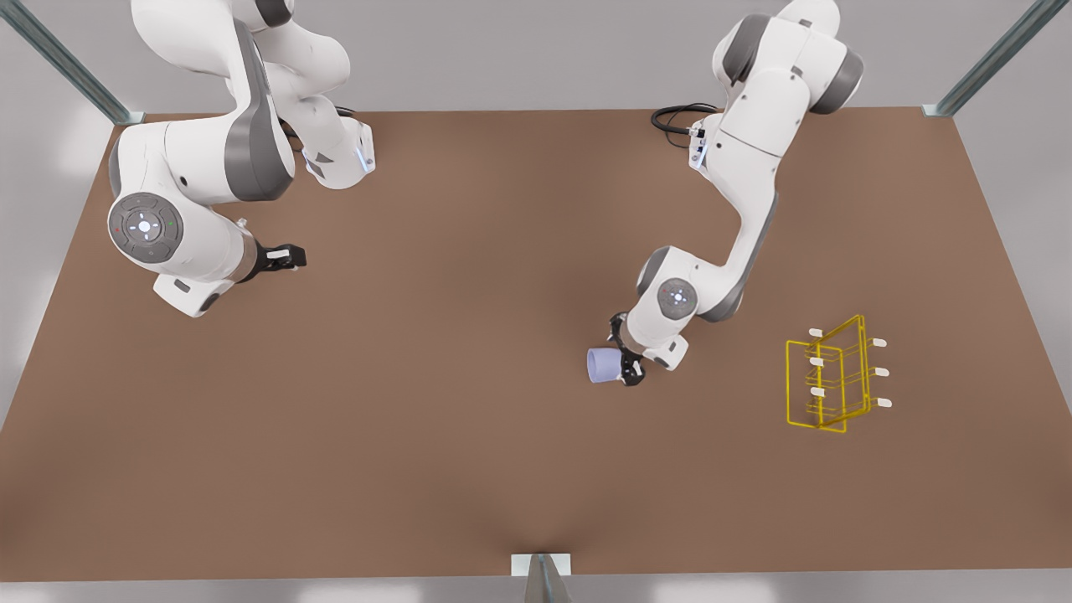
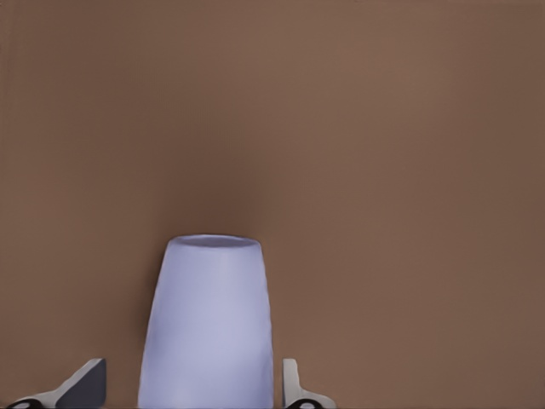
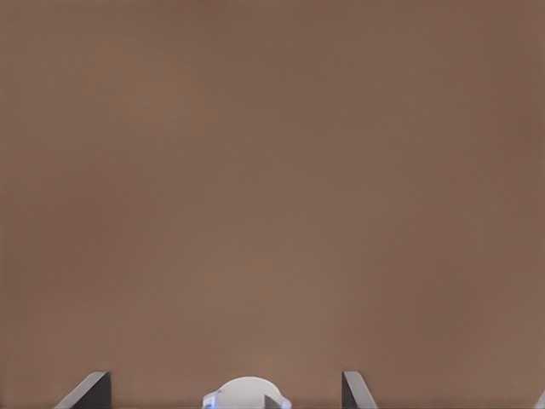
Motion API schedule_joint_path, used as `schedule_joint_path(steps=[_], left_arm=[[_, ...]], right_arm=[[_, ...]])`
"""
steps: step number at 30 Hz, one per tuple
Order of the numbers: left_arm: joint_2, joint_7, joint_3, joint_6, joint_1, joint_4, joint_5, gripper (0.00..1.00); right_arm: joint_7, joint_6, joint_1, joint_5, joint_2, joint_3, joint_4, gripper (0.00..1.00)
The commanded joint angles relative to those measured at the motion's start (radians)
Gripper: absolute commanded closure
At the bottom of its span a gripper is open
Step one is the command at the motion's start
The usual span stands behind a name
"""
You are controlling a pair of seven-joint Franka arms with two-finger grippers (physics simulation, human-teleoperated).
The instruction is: Place the cup on the cup holder
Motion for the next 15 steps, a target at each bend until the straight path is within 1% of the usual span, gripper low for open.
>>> schedule_joint_path(steps=[1, 15], left_arm=[[0.012, -0.371, 0.000, 0.042, -0.002, 0.001, 0.001, 0.00], [0.091, -0.371, 0.000, 0.141, -0.020, 0.005, -0.002, 0.00]], right_arm=[[0.051, -0.002, 0.000, 0.000, -0.001, 0.000, 0.001, 0.00], [0.048, -0.004, 0.001, 0.000, -0.001, -0.002, 0.001, 0.00]])
